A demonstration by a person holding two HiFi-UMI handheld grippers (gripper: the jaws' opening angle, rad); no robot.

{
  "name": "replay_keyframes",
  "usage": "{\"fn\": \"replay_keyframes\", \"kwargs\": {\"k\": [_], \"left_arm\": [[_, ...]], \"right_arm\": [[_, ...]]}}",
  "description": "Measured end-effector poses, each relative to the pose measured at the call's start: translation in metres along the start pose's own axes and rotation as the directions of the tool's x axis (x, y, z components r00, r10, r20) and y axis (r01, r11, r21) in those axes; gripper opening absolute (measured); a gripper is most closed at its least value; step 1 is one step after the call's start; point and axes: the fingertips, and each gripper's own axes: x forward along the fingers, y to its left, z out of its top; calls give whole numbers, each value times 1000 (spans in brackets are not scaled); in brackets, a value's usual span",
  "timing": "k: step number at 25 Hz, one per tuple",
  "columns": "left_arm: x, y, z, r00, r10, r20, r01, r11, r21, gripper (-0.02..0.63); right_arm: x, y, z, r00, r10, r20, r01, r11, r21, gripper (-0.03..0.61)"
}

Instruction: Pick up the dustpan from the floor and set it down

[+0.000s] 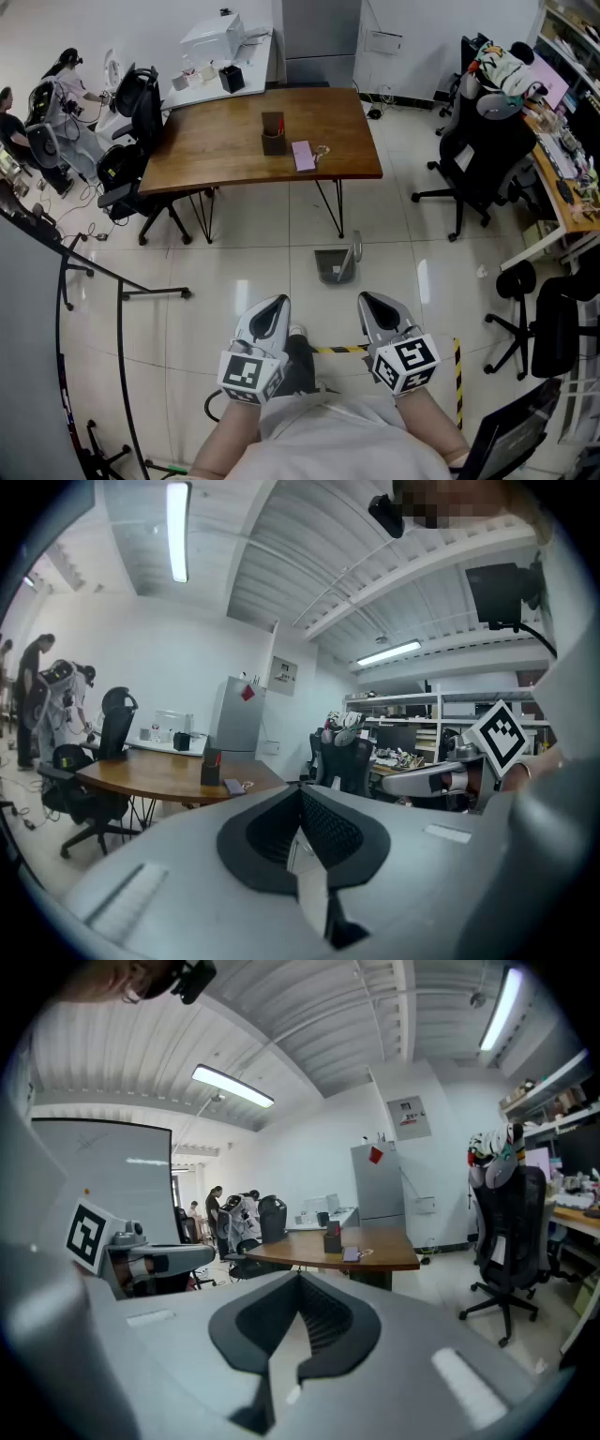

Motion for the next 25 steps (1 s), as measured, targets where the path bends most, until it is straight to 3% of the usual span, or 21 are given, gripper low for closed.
{"fn": "replay_keyframes", "kwargs": {"k": [6,13,19,22,23,24,25], "left_arm": [[60,71,15,1000,-4,-7,4,1000,-8,15],[126,141,49,997,-73,9,73,997,19,15],[158,177,46,999,-38,-5,38,999,-12,15],[174,174,44,999,-47,-19,46,998,-32,15],[179,170,43,998,-59,-28,58,998,-35,15],[183,167,40,997,-67,-37,66,997,-35,15],[188,167,37,996,-70,-45,69,997,-34,15]], "right_arm": [[78,-35,26,999,-51,-14,51,999,-7,2],[155,-85,69,981,-192,-4,193,981,16,2],[193,-101,49,968,-216,-128,223,974,43,2],[209,-115,30,945,-237,-225,251,967,37,2],[214,-121,19,933,-239,-268,258,965,37,61],[220,-129,5,918,-236,-319,263,964,41,199],[226,-139,-12,899,-232,-372,267,963,45,257]]}}
